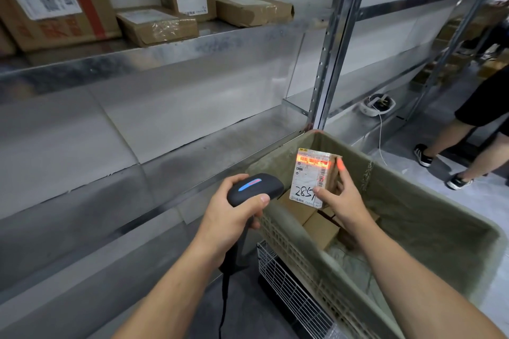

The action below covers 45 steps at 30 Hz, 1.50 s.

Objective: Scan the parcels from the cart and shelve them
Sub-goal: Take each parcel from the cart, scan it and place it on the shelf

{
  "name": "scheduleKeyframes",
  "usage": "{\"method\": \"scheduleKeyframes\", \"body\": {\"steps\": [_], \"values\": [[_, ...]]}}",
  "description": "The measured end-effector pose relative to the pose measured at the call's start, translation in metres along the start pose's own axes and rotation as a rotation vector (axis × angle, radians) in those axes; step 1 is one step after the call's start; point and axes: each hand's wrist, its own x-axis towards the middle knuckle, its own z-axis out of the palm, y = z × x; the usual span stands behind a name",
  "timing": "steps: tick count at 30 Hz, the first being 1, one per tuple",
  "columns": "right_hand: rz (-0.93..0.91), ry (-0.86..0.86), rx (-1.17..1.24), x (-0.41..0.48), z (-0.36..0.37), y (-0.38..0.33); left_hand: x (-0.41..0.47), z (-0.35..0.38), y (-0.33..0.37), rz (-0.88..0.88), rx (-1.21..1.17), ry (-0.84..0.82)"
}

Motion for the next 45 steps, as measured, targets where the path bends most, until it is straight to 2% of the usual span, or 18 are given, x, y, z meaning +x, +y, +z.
{"method": "scheduleKeyframes", "body": {"steps": [10,16,19,26,31,45], "values": [[-0.003,-0.049,0.004,0.005,-0.011,-0.001,-0.003,0.008,-0.001,0.013,-0.017,0.037],[0.016,-0.124,-0.047,0.014,-0.017,-0.009,0.001,0.007,-0.001,0.019,0.055,0.021],[-0.005,-0.197,-0.157,0.025,-0.023,-0.022,0.004,0.006,0.0,0.056,0.162,0.006],[-0.034,-0.444,-0.591,0.053,-0.043,-0.075,0.006,0.007,0.002,0.088,0.326,-0.053],[-0.026,-0.511,-0.754,0.065,-0.051,-0.096,0.005,0.008,0.001,0.126,0.405,-0.05],[0.033,-0.61,-0.757,0.06,-0.048,-0.088,-0.014,0.003,0.004,0.189,0.469,-0.065]]}}
